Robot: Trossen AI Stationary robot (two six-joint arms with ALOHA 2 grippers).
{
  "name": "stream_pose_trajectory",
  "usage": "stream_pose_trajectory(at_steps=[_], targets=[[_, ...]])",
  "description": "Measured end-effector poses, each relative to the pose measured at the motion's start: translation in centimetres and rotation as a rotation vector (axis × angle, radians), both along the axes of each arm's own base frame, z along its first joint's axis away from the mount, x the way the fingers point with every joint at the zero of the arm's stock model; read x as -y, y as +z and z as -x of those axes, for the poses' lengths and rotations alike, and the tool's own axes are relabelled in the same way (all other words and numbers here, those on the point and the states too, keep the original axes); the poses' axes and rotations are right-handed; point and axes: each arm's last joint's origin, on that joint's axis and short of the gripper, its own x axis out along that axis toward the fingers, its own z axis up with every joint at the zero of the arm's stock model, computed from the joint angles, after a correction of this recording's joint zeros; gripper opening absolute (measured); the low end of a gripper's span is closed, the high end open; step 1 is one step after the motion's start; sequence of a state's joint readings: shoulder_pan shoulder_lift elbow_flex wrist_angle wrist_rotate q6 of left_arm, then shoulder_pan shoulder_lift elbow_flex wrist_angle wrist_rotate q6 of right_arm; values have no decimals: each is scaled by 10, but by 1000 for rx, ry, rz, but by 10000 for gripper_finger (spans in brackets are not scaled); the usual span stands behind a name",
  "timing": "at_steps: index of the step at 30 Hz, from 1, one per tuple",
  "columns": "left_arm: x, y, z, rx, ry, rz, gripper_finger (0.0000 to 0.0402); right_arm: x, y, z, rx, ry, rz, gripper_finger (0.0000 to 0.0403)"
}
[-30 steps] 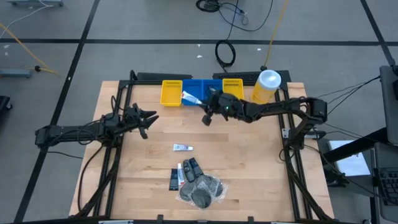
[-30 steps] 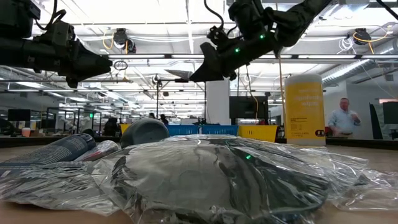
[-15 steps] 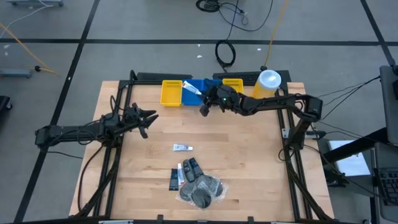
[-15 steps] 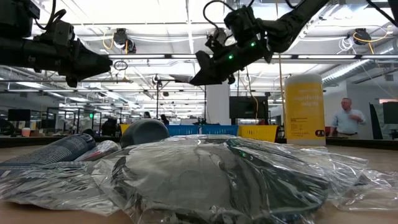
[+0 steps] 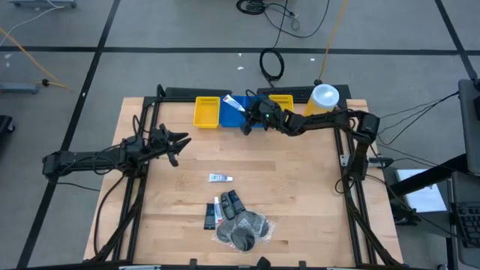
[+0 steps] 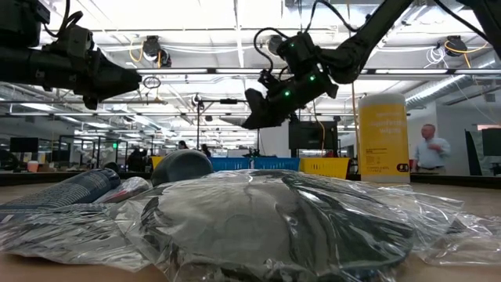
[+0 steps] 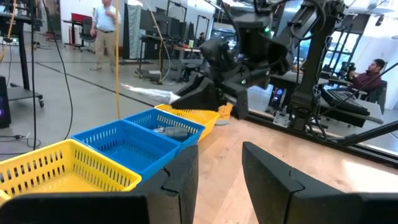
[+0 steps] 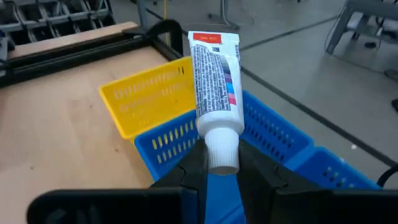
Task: Pick & Place Travel size toiletries
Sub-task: Put the white toothpaste into the left blue bin
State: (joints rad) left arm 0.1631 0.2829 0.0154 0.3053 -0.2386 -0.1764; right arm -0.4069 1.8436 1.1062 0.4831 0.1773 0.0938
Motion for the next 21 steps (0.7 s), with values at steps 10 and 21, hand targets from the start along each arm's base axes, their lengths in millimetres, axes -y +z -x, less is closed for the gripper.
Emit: stream_pose_trajectory(at_steps=[10, 21], targets=[[0, 0, 0, 4, 0, -2, 124, 12, -16, -7, 18, -31, -22, 51], [0, 1, 0, -1, 0, -16, 124, 23, -27, -23, 10, -19, -37, 51]])
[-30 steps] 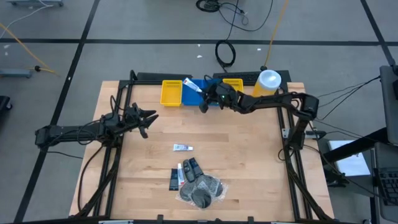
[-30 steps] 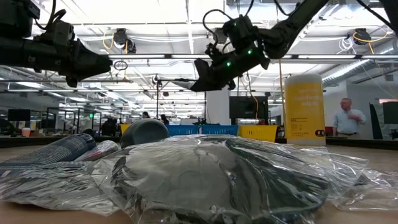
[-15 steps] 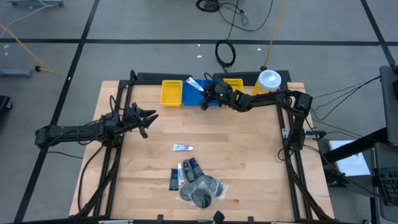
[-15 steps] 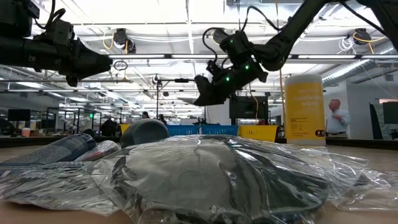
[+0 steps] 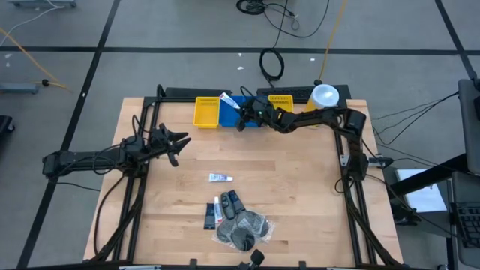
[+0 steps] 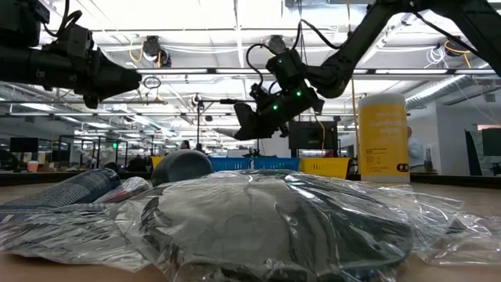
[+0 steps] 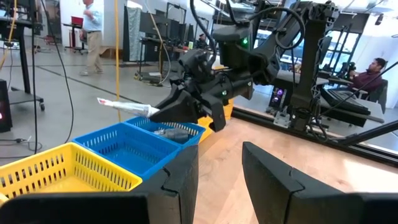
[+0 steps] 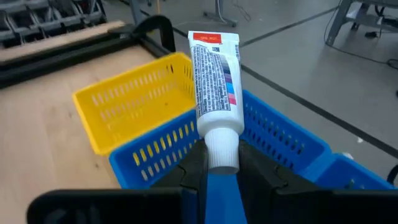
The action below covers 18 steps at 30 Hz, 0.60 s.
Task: Pick & Place Travel size toiletries
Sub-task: Put the white toothpaste into the left blue bin
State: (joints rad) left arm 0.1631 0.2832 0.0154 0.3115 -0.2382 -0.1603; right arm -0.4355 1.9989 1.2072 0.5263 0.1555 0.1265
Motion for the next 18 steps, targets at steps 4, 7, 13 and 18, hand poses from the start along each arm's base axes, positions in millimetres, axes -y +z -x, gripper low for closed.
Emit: stream_pose_trajectory(at_steps=[4, 7, 13, 18], targets=[[0, 0, 0, -2, 0, -3, 124, 1, -6, 0, -22, -2, -11, 51], [0, 0, 0, -2, 0, -4, 124, 1, -5, 1, -18, -2, -9, 51], [0, 0, 0, -2, -1, -3, 124, 1, -5, 1, -23, -2, -11, 53], [0, 0, 0, -2, -1, -3, 124, 0, -5, 1, -22, -2, -11, 80]])
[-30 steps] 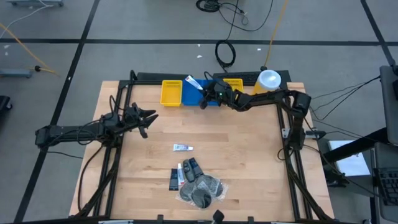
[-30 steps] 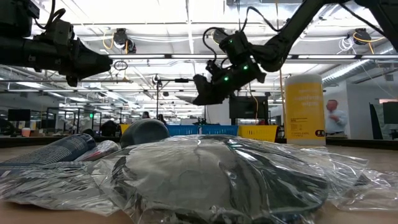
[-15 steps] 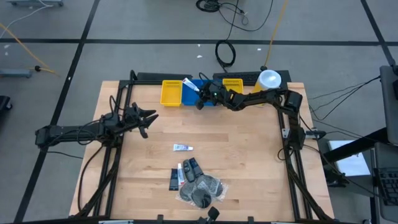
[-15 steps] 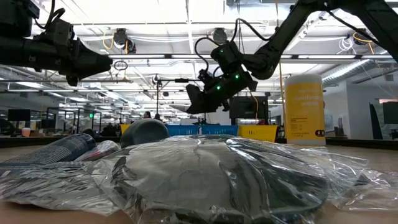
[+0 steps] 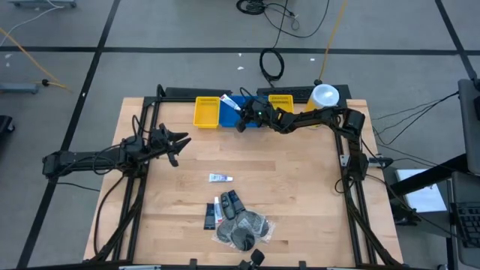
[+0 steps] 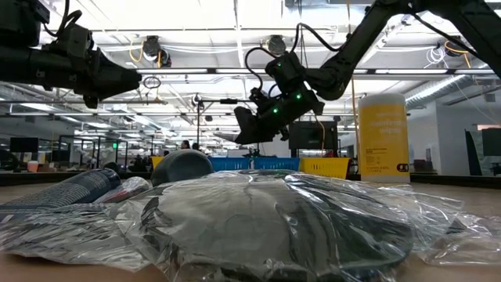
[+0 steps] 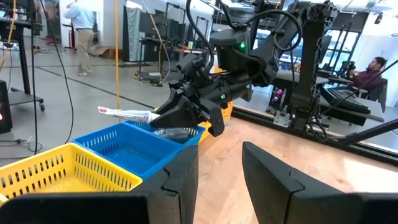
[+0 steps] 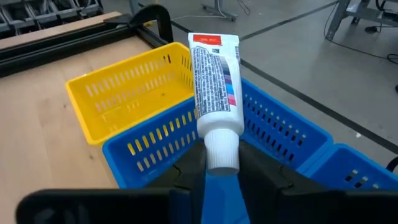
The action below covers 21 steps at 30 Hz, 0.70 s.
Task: Pick & Place Travel size toiletries
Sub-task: Put the white toothpaste into the left blue bin
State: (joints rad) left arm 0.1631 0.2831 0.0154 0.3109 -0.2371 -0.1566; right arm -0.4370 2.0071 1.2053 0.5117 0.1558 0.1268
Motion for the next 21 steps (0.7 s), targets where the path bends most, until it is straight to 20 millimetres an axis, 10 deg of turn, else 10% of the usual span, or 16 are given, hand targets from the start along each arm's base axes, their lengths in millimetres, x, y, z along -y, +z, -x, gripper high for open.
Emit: stream_pose_trajectory(at_steps=[21], targets=[[0, 0, 0, 2, -4, 6, 124, -9, 2, -4, 6, 117, -9, 94]])
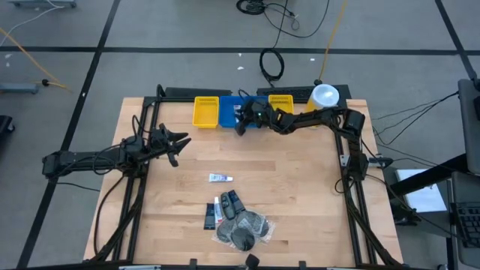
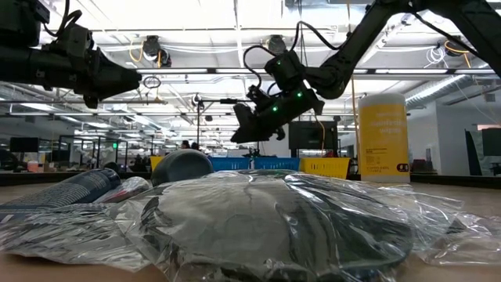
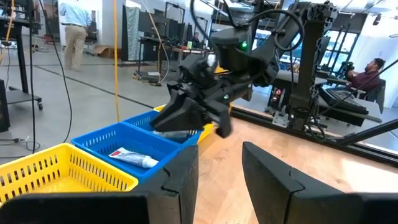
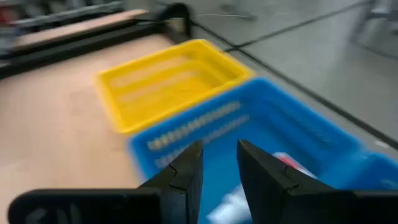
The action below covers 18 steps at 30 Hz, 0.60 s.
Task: Pick & Place Travel size toiletries
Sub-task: Put the white toothpaste into the left blue bin
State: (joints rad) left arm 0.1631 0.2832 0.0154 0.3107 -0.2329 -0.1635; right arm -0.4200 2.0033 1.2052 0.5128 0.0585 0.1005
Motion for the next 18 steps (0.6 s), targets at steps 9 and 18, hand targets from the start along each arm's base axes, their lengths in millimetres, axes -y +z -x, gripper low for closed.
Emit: stream_pose_trajectory(at_steps=[9, 18], targets=[[1, 0, 0, 0, -32, 1, 124, -26, 0, -10, 25, 240, -58, 96], [1, -2, 0, -20, -35, 18, 124, -69, 5, -20, 28, 497, -124, 106]])
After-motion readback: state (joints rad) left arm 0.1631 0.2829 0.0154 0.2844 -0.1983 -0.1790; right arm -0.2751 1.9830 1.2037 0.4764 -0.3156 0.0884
